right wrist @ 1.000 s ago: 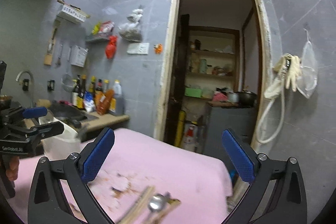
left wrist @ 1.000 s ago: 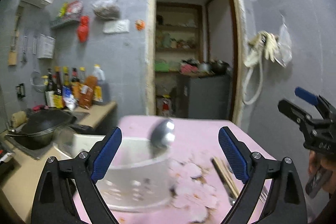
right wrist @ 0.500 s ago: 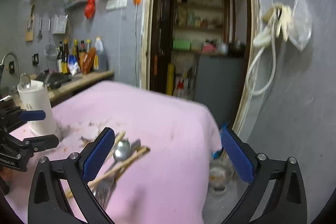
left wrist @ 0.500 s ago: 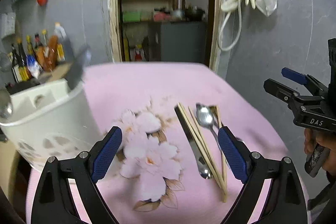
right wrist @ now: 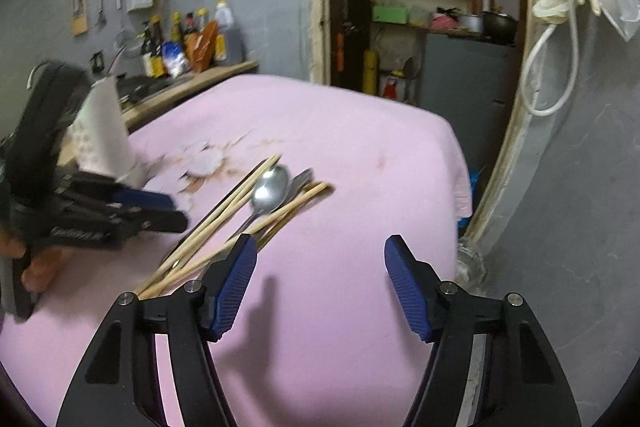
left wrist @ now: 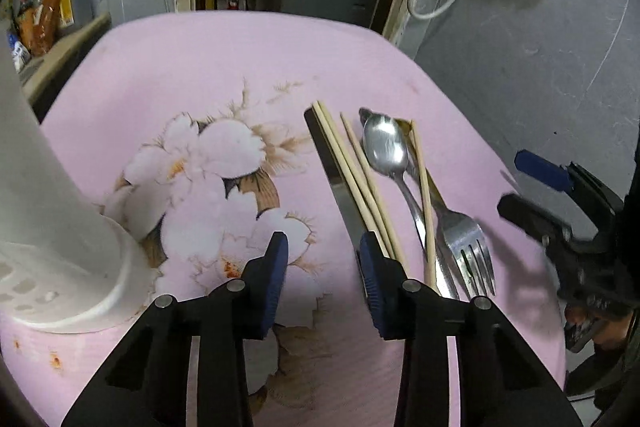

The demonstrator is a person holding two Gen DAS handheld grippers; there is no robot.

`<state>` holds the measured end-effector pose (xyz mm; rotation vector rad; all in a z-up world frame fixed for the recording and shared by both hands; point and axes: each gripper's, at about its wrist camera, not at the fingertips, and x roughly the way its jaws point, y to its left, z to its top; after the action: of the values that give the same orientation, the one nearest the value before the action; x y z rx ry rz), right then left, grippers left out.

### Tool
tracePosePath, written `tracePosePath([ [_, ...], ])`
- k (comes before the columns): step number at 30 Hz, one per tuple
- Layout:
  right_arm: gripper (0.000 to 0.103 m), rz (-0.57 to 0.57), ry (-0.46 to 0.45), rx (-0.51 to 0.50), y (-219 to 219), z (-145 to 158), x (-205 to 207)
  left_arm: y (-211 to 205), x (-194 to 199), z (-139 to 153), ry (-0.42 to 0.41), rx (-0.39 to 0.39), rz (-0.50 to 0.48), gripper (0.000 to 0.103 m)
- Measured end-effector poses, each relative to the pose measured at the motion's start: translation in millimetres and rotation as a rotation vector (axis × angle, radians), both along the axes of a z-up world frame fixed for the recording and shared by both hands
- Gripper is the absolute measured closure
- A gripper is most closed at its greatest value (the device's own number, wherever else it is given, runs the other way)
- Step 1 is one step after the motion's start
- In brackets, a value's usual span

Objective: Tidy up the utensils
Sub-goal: 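Move both tools back over the utensil pile on the tablecloth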

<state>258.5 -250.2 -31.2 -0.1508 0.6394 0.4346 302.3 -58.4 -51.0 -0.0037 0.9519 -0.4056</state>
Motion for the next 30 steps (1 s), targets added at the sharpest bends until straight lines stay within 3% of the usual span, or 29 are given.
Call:
tracePosePath([
  [14,0.038,0.138,0.01,-0.151,36.7,-11.4,-23.7,-14.2,17.1,-4.2,0.011,0.009,-0.031,0.071],
  [19,0.04,0.101,-0.002,-0.199,39.0,-13.9,-20.2,-18.1,19.9,-5.3,0.003,0.024,-0.033,0.073],
  [21,0.047,0.078,-0.012,-0.184,35.8,-11.8,-19.6,-23.2,20.6,-5.1,-0.001,0.03,-0.038,0.08],
  [25,0.073,0.057,-0.013,-0.148,30.3,-8.2,-18.4,-26.1,21.1,-4.8,0.005,0.017,-0.05,0.092],
  [30,0.077,0.05,0.021,-0.096,24.4,-6.0,-14.2,-25.7,20.9,-4.1,-0.001,0.022,-0.038,0.094],
])
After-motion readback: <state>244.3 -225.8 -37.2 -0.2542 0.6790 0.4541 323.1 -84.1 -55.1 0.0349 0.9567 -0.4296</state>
